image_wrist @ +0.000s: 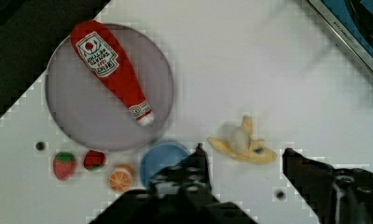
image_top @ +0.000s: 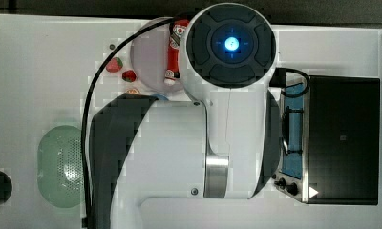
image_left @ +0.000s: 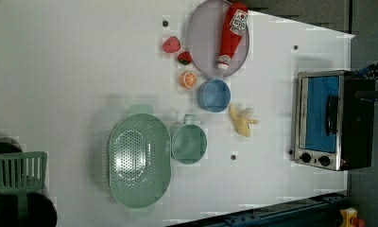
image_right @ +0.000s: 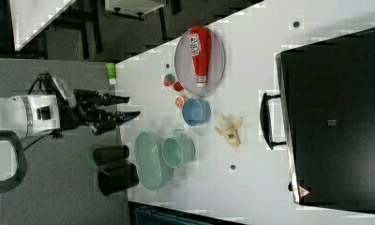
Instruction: Pick Banana and place it in mug.
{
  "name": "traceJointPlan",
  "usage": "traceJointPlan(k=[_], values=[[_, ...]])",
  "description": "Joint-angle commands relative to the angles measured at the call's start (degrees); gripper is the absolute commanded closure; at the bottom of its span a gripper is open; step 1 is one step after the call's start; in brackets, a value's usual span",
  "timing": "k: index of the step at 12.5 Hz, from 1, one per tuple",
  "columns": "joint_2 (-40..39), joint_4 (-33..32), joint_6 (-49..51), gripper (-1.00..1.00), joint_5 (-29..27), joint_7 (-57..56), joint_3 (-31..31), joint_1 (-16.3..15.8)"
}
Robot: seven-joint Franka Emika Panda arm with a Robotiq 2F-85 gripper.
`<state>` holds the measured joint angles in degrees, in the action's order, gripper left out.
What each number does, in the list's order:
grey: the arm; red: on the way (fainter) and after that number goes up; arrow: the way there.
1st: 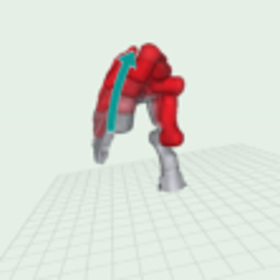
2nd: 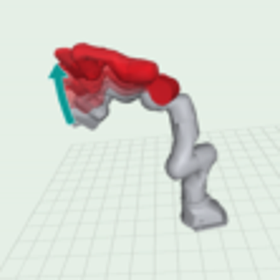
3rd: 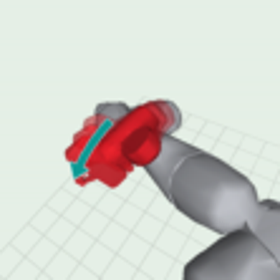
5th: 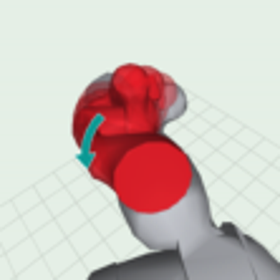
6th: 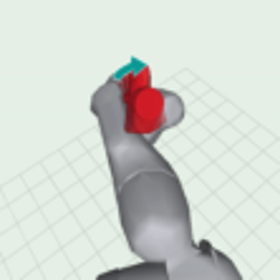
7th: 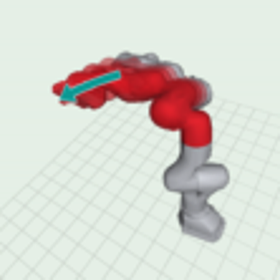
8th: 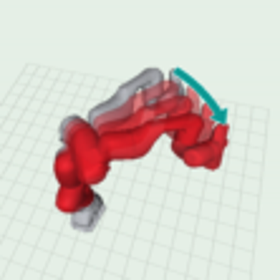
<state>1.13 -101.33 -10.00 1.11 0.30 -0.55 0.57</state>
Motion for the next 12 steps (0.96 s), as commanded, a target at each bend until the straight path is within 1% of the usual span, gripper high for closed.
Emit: traceJointPlan(k=[1,3,5,7,9,12], values=[[16.3,-5.6,12.1,-0.59,-0.6,-2.1,-2.2,-0.7],[16.2,-5.9,12.1,-0.99,-0.6,-2.1,-2.1,-0.7],[15.5,-7.8,11.9,-1.0,-0.6,-2.2,-2.1,-0.8],[14.3,-11.6,8.9,-1.0,-0.6,-2.4,-2.0,-0.8],[12.8,-16.5,3.0,-1.0,-0.6,-4.2,-2.0,-0.8],[9.7,-23.1,-8.1,-1.0,-0.6,-11.0,-2.0,-0.9]])
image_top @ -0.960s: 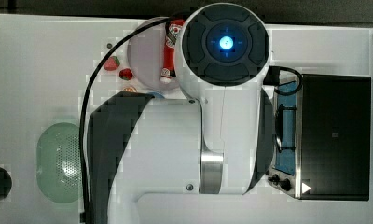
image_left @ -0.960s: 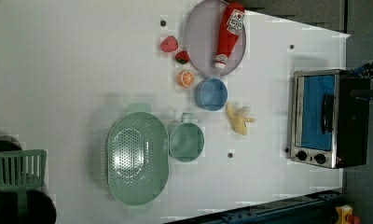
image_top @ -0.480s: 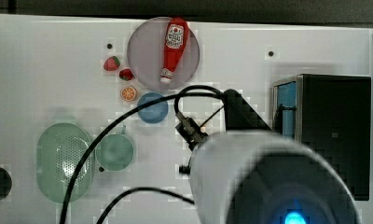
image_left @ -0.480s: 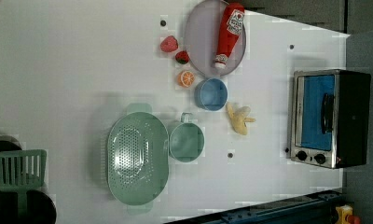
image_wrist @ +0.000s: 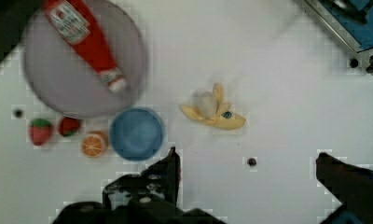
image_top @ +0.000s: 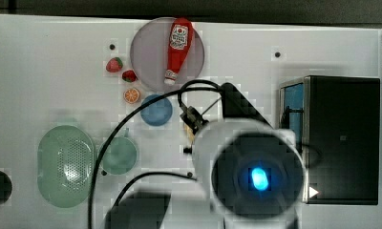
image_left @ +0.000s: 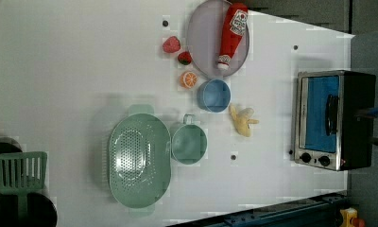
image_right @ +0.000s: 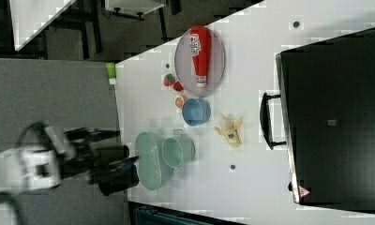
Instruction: Pick Banana and place it in mug.
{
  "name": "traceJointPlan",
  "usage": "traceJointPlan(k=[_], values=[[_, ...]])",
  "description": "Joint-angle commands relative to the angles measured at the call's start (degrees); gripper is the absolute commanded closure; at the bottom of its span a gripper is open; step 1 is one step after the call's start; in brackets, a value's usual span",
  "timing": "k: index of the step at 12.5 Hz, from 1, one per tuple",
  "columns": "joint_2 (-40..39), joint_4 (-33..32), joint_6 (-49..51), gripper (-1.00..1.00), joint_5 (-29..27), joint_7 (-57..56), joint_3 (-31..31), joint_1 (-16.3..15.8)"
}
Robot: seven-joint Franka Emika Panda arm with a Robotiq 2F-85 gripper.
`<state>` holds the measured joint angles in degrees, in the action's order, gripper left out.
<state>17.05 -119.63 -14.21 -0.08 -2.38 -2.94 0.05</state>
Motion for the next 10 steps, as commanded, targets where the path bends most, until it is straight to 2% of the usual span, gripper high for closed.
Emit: traceJointPlan(k=[1,5,10], values=[[-7.6,-6.6,-7.3,-1.0,0.6,-10.7,0.3,-0.4],[-14.2,-12.3,-18.4,-1.0,0.6,-17.4,0.1,-0.3],[-24.9,-15.6,-30.5,-1.0,0.6,-22.9,0.4,-0.4]])
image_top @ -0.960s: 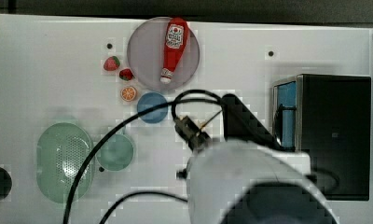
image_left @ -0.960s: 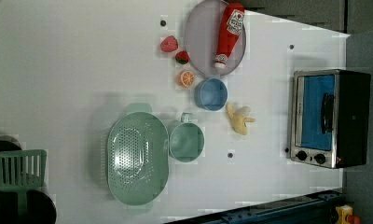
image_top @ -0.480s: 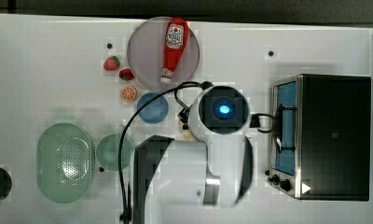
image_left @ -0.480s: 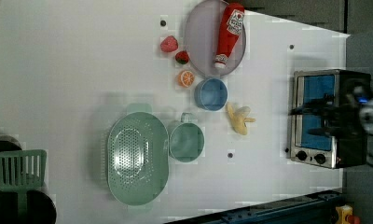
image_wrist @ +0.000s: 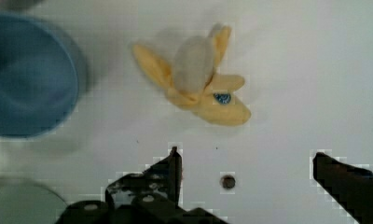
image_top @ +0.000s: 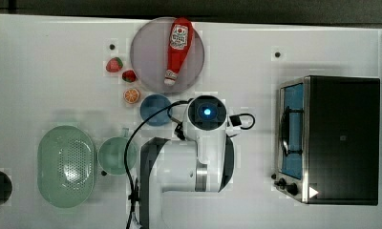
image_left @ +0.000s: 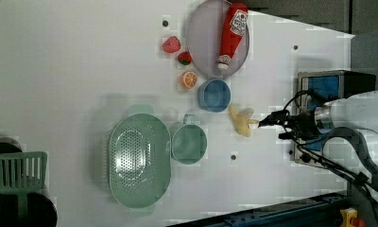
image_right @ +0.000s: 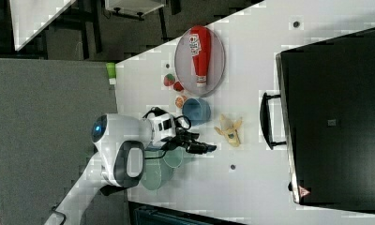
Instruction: Pick Banana and place it in mug.
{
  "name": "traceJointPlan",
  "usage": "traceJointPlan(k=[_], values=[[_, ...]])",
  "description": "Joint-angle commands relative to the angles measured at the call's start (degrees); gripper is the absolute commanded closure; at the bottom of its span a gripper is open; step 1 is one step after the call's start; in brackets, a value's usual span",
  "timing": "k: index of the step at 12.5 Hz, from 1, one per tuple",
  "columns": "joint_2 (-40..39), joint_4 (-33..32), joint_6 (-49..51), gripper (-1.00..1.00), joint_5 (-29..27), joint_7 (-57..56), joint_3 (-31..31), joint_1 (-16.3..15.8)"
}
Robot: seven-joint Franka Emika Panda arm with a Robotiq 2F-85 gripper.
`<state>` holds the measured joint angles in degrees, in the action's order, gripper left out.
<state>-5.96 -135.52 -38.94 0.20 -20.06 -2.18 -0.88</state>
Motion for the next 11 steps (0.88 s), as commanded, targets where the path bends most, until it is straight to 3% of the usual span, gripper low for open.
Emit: traceJointPlan(k=[1,11], values=[[-3.9,0.1,-8.7,-1.0,0.3,-5.2,-0.4,0.5],[-17.4,-1.8,-29.3,-1.0,0.3,-5.2,0.9,0.5]])
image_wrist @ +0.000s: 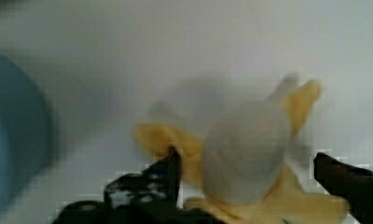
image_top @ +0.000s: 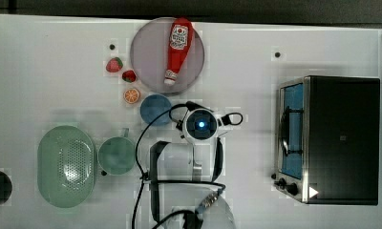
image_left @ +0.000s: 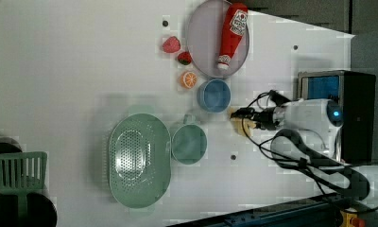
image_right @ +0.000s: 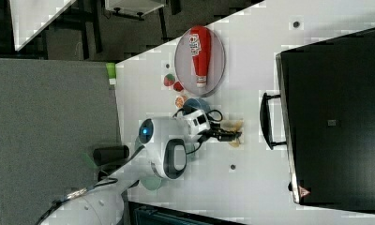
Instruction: Pick Banana and place it in mug.
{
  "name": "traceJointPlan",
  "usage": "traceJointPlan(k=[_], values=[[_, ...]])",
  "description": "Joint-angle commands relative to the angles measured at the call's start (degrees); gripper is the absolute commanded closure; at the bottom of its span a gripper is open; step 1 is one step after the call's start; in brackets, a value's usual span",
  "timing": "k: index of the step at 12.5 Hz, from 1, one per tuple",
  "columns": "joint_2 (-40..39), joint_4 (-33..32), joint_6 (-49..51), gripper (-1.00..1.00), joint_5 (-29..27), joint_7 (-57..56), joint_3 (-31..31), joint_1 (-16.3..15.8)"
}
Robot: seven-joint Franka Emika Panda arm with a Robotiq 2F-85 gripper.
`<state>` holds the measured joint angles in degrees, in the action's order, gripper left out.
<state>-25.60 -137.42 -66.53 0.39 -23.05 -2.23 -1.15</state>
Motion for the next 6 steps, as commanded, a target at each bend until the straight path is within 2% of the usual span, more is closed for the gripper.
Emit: traceJointPlan(k=[1,2,6], values=[[2.0,-0.2,-2.1,-1.0,0.1,-2.2,1.1,0.8],[1.9,-0.4,-2.3,-0.92,0.1,-2.2,1.2,0.8],[2.0,-0.5,-3.0,0.04,0.1,-2.2,1.3,0.8]])
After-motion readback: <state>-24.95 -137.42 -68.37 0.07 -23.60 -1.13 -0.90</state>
